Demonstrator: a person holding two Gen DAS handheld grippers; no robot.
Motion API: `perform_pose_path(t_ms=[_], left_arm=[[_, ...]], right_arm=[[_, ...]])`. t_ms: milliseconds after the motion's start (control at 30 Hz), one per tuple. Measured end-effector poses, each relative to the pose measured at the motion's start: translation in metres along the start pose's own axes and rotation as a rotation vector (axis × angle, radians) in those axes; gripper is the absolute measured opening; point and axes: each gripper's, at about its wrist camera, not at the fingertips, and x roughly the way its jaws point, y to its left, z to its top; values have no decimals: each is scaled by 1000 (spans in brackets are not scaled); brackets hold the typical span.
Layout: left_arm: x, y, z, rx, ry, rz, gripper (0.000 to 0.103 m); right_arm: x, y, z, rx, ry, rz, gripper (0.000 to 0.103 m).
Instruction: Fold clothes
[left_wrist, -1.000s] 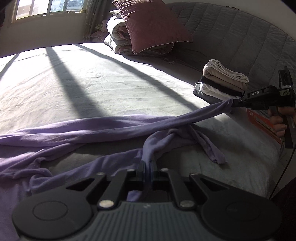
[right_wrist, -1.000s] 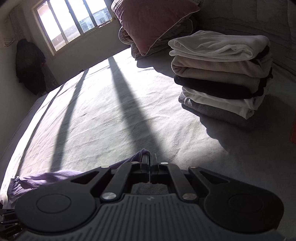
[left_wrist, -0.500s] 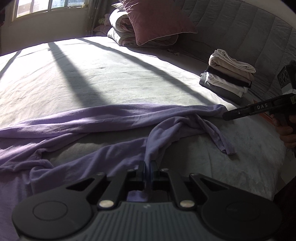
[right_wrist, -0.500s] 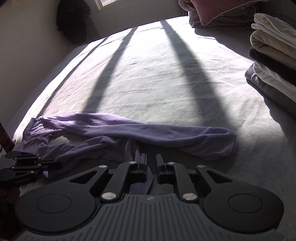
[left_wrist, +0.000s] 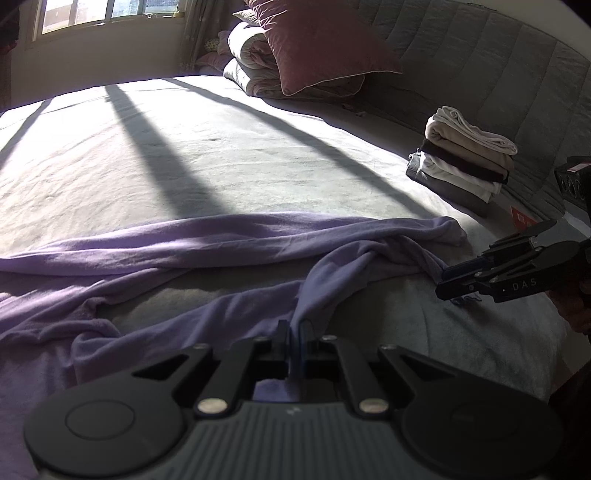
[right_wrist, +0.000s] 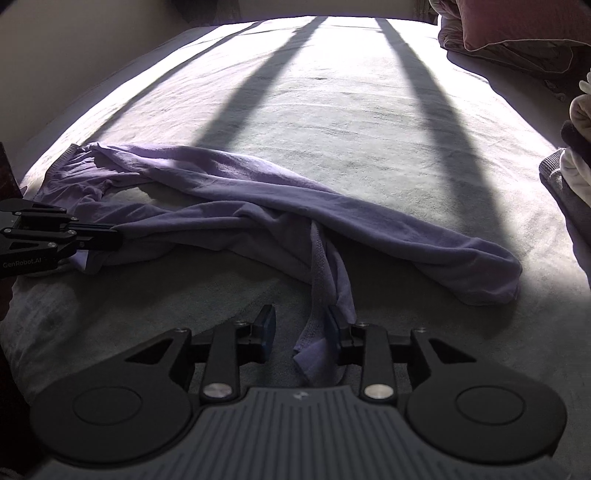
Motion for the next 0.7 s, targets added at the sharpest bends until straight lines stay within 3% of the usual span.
perform_pose_path(t_ms=[167, 267, 333, 367, 400, 700], left_arm=[[0, 2, 1, -9, -3, 12, 5], [1, 3, 1, -12, -6, 24, 5], [1, 3, 2, -10, -8, 32, 5], [0, 3, 2, -8, -9, 34, 5], [-1, 3, 3, -5, -10, 30, 5], [-22, -2, 5, 36, -48, -30, 4]], right_arm=[[-6, -2, -3, -12, -18, -15, 39], [2, 4, -6, -81, -10, -77, 39], [4, 1, -6, -92, -1, -102, 25], [2, -4, -5, -70, -1, -95, 11], [-2, -9, -3, -38, -6, -80, 6], [-76, -39, -1, 146, -172, 89, 4]])
